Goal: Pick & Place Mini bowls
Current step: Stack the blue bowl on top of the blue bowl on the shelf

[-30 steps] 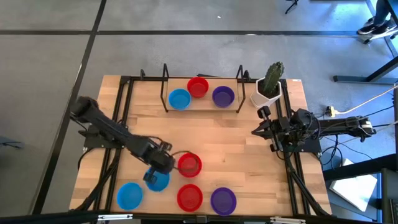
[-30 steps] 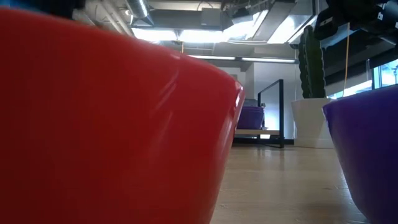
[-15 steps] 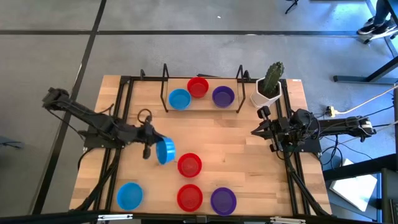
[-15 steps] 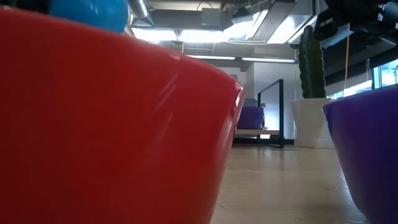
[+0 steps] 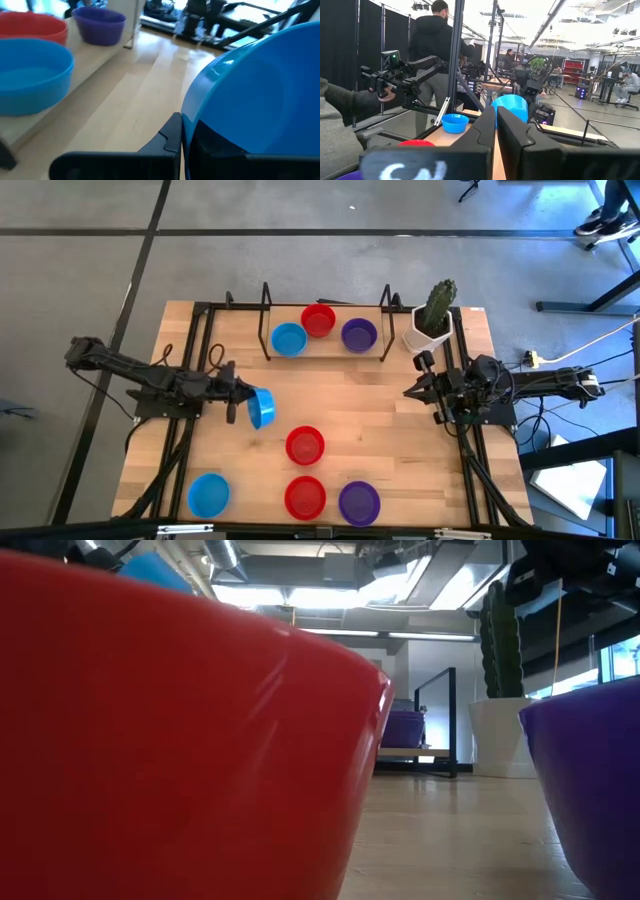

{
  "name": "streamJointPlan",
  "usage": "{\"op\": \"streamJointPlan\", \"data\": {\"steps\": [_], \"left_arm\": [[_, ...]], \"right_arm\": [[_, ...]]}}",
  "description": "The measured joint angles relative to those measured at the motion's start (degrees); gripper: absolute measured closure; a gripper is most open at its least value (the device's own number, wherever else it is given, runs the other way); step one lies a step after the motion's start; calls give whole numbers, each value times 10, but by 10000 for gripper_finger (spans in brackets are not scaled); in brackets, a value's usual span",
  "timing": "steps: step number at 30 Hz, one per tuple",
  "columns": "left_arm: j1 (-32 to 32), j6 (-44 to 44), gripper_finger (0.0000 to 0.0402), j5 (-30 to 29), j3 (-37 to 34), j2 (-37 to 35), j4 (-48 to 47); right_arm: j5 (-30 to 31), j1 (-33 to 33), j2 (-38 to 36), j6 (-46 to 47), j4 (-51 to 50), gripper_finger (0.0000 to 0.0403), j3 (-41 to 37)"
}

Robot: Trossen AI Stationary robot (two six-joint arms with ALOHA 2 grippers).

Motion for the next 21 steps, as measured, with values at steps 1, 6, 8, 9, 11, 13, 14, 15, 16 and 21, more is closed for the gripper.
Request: {"op": "streamJointPlan", "data": {"steps": [1, 6, 8, 9, 11, 13, 14, 15, 16, 21], "left_arm": [[2, 5, 398, 7, 0, 0, 9], [27, 40, 398, 12, 62, 10, -9], [39, 63, 398, 19, 115, 20, -39], [45, 77, 398, 20, 148, 27, -56], [63, 106, 398, 16, 223, 48, -100], [86, 130, 398, 8, 299, 80, -149], [100, 138, 398, 7, 341, 100, -179], [114, 145, 398, 7, 383, 124, -216], [130, 150, 398, 7, 426, 150, -258], [239, 159, 398, 13, 628, 306, -467]], "right_arm": [[0, 0, 0, 0, -2, 383, 0], [0, 0, 0, -9, -3, 383, 0], [0, 0, 0, -10, -3, 383, 0], [0, 0, 0, -10, -3, 383, 0], [0, 0, 0, -10, -3, 383, 0], [0, 0, 0, -11, -3, 383, 0], [0, 0, 0, -11, -3, 383, 0], [0, 0, 0, -11, -3, 383, 0], [0, 0, 0, -12, -4, 383, 0], [0, 0, 0, -10, -4, 383, 0]]}}
